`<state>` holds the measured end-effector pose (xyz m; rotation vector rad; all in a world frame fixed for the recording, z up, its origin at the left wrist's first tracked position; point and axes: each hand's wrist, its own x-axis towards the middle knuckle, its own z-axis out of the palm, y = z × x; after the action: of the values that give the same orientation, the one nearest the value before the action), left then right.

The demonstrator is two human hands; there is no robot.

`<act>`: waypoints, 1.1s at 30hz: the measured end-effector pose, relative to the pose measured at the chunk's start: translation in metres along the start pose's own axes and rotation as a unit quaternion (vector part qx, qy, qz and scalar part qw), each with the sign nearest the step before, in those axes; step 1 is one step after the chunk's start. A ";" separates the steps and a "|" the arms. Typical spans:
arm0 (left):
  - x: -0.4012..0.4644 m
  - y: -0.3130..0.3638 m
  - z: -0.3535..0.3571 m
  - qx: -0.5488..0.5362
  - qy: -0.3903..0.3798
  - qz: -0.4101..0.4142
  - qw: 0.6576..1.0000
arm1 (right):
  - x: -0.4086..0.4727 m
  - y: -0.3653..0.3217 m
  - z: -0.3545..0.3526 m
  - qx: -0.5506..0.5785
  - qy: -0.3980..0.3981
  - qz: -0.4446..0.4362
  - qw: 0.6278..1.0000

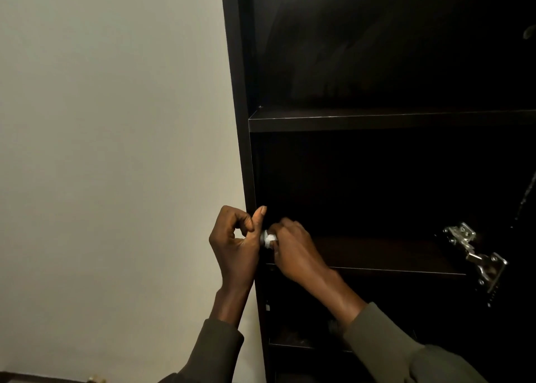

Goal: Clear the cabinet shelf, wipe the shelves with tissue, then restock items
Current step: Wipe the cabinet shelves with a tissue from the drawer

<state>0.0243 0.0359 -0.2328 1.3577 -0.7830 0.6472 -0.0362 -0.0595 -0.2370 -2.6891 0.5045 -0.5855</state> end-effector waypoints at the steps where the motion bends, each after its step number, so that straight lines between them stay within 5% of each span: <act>1: 0.000 -0.001 0.000 -0.003 0.000 -0.003 1.000 | -0.009 -0.002 -0.002 0.007 0.006 -0.011 1.000; 6: -0.001 -0.005 0.002 -0.002 0.004 -0.003 1.000 | -0.053 0.003 -0.023 0.074 0.000 -0.054 0.996; 12: -0.004 -0.004 0.002 -0.002 0.009 -0.007 1.000 | -0.069 0.094 -0.073 -0.048 0.208 0.120 0.969; 16: -0.008 -0.006 0.004 0.002 0.010 -0.006 1.000 | -0.087 0.116 -0.070 -0.107 0.130 0.235 0.957; 21: -0.010 -0.005 0.005 0.000 0.017 0.000 1.000 | -0.077 0.052 -0.033 -0.095 -0.004 0.142 0.985; 26: -0.010 -0.008 0.005 0.005 0.023 -0.003 1.000 | -0.050 -0.012 0.005 -0.141 -0.055 -0.012 0.988; 33: -0.009 -0.007 0.005 0.008 0.026 0.002 1.000 | -0.061 0.056 -0.034 -0.239 -0.065 0.067 0.967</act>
<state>0.0236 0.0307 -0.2442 1.3497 -0.7411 0.6908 -0.1181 -0.0926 -0.2505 -3.0791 0.8776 -0.2700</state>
